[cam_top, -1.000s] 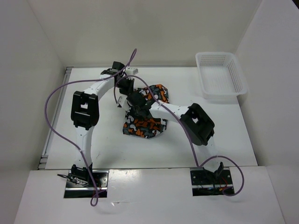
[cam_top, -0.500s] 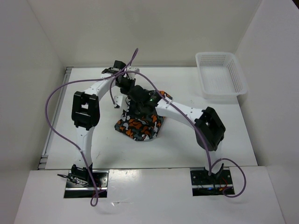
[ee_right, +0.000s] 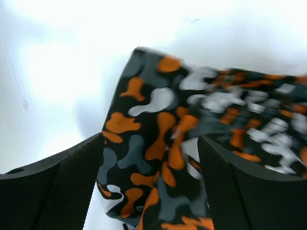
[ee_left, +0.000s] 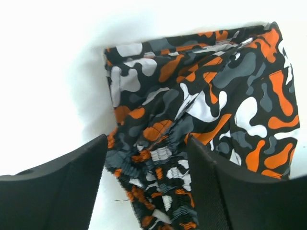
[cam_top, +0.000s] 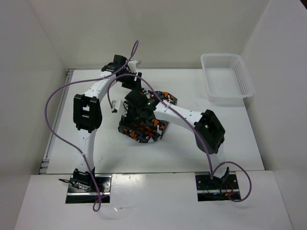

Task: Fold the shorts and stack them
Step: Fold the shorts

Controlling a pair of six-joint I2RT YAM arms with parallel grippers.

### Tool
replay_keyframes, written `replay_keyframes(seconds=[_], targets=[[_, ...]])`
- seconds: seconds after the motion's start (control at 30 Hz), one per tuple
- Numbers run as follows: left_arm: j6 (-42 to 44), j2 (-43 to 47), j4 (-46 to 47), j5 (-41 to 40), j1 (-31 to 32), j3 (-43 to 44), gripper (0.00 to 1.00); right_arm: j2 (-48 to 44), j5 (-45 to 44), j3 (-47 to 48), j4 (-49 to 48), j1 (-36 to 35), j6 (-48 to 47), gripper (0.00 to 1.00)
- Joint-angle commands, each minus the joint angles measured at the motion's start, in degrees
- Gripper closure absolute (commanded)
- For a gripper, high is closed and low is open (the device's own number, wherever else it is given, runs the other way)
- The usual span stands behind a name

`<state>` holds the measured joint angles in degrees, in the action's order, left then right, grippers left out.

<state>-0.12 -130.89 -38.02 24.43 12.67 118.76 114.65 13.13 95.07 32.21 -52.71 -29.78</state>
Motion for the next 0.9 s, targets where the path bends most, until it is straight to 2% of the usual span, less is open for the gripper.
replay_keyframes(seconds=[0.0,0.1,0.23,0.3,0.47,0.63,0.77,0.87], targets=[[0.1,4.6,0.2,1.7,-1.1,2.1,0.17,-9.5,-1.4,4.8,-7.8,6.0,12.4,0.18],[0.1,9.1,0.2,2.3,-2.6,1.0,0.13,-10.2,-3.3,1.6,-7.9,11.6,17.1,0.29],[0.1,15.5,-2.6,2.3,-4.2,-7.0,0.11,-9.6,-5.8,-3.0,-7.9,22.7,23.6,0.48],[0.1,18.4,-4.1,2.3,-4.2,-14.4,0.13,-9.6,-5.8,-6.0,-8.5,24.8,25.2,0.55],[0.1,20.9,-5.9,4.4,-4.2,-27.5,0.19,-7.6,-3.0,-10.9,-9.2,29.8,32.6,0.55],[0.1,20.4,-3.9,5.6,-2.0,-33.0,0.2,-4.3,-0.5,-13.7,-9.7,31.8,37.0,0.48],[0.1,18.5,-1.2,2.3,-1.4,-35.4,0.19,-2.2,-0.5,-15.4,-9.7,32.3,41.2,0.45],[0.1,17.1,-1.2,1.8,-0.8,-36.6,0.25,-0.7,-4.1,-16.0,-9.7,33.6,44.9,0.43]])
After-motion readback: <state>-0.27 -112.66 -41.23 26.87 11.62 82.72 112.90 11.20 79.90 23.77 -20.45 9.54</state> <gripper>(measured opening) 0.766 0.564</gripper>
